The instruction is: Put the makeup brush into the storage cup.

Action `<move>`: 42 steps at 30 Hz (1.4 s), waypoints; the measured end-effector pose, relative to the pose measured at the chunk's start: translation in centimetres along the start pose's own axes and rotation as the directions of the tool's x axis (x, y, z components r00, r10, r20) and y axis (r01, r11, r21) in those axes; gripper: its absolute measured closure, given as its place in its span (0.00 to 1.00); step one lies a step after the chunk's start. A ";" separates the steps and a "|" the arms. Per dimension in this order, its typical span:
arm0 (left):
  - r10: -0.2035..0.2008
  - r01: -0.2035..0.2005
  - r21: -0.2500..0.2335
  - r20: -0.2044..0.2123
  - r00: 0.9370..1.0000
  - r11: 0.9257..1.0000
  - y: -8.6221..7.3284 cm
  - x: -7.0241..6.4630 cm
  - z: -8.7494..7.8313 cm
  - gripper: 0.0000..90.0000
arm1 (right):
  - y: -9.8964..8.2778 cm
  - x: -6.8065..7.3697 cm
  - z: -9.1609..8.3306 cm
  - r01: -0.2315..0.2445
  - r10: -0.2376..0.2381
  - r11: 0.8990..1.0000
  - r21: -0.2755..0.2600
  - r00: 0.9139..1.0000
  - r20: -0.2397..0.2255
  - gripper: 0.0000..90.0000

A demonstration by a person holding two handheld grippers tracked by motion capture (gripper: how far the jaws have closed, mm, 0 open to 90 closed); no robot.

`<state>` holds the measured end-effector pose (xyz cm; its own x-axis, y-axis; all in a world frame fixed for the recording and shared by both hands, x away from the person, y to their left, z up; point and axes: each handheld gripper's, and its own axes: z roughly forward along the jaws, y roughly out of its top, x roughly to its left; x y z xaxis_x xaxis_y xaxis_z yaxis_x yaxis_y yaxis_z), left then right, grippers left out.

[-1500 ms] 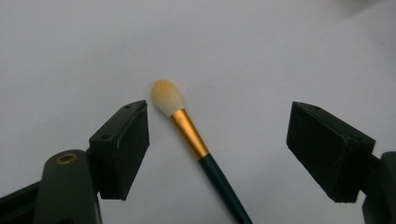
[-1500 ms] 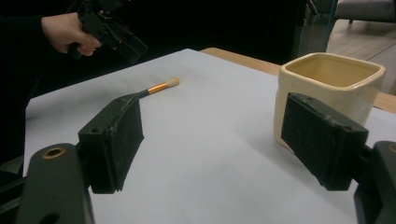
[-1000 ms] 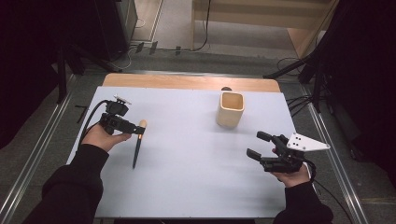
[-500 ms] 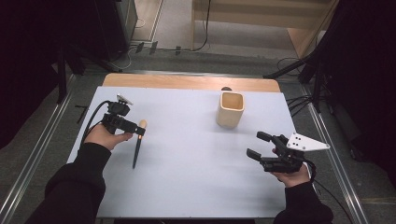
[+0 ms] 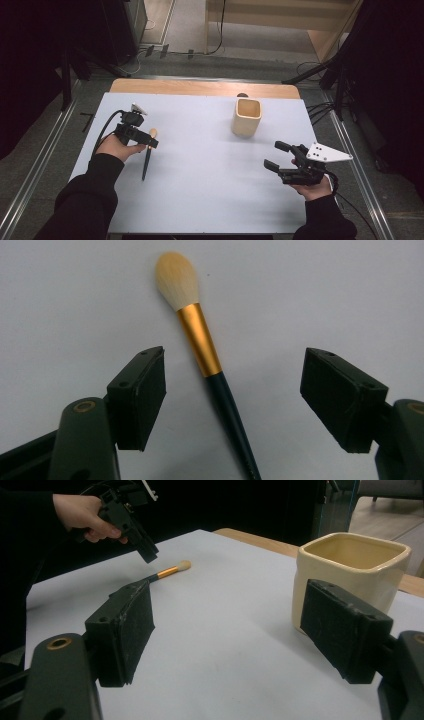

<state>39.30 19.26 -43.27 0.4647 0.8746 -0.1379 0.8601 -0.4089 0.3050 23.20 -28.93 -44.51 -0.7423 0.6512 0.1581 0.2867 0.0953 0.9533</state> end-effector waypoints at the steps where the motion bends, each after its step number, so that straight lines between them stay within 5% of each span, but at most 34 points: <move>1: -0.002 0.002 0.001 -0.002 1.000 1.000 0.0 0.0 0.1 0.31 | 0.0 0.0 0.0 0.002 -0.002 1.000 0.001 1.000 0.000 0.25; 24: -0.031 0.036 0.078 -0.063 0.998 0.996 -0.2 -0.4 2.8 0.41 | 0.0 0.1 0.1 0.005 -0.005 1.000 0.015 1.000 -0.001 0.25; 32: -0.024 0.032 0.092 -0.090 0.996 0.995 -0.3 -0.3 3.4 0.58 | 0.0 0.1 0.2 0.008 -0.008 1.000 0.015 1.000 -0.002 0.25; 42: -0.017 0.039 0.124 -0.172 0.985 0.991 -0.1 -0.6 3.6 0.82 | 0.0 0.1 0.1 0.010 -0.010 1.000 0.016 1.000 -0.001 0.25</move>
<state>39.71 17.82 -46.59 0.4072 0.9131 0.0209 0.8969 -0.4041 0.1799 23.20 -28.74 -44.55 -0.7456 0.6495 0.1492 0.2894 0.1139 0.9504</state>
